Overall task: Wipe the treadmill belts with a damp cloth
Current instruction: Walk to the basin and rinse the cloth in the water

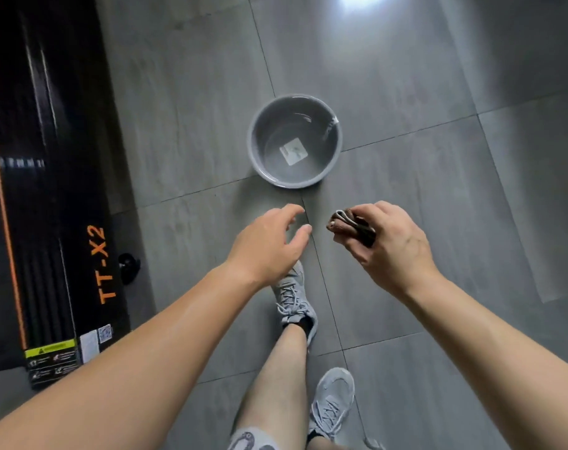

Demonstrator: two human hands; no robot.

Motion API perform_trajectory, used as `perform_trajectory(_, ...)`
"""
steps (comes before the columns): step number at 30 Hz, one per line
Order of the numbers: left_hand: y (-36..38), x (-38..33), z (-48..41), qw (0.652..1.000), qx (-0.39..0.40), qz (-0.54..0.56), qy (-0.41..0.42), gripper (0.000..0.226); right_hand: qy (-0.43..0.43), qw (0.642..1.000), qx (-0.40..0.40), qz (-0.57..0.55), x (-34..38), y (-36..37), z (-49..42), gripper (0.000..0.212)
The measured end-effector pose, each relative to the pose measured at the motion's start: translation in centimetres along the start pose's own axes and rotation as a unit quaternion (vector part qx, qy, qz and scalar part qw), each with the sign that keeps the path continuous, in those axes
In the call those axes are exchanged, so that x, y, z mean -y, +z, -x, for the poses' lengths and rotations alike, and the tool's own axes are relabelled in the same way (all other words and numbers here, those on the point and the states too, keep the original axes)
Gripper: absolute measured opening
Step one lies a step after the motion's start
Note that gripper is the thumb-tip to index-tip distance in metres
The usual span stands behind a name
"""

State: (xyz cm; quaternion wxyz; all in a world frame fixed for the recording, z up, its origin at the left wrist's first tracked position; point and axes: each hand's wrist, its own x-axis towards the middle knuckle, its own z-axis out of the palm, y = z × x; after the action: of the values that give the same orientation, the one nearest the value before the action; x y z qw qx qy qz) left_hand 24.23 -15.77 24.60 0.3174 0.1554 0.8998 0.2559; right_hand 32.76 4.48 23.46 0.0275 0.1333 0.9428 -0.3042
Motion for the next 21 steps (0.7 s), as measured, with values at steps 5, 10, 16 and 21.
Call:
perform_trajectory(5,-2.2,0.7,-8.0,0.983,0.062,0.169,0.036,0.056,0.007,0.997,0.082,-0.004,-0.3,1.3,-9.3,0.041)
perform_trajectory(10,-2.4,1.1,-15.8,0.934,0.094,0.345,-0.013,0.034,0.070,0.981,0.160,-0.085,-1.3,2.6,-16.6,0.041)
perform_trajectory(16,0.4,1.6,-23.1,0.881,0.011,0.462,-0.099,0.017,0.155,0.929,0.202,-0.268,-5.2,4.7,-22.3,0.032)
perform_trajectory(21,4.4,1.8,-29.7,0.832,-0.067,0.515,-0.196,0.022,0.216,0.873,0.232,-0.372,-11.2,8.3,-27.6,0.047)
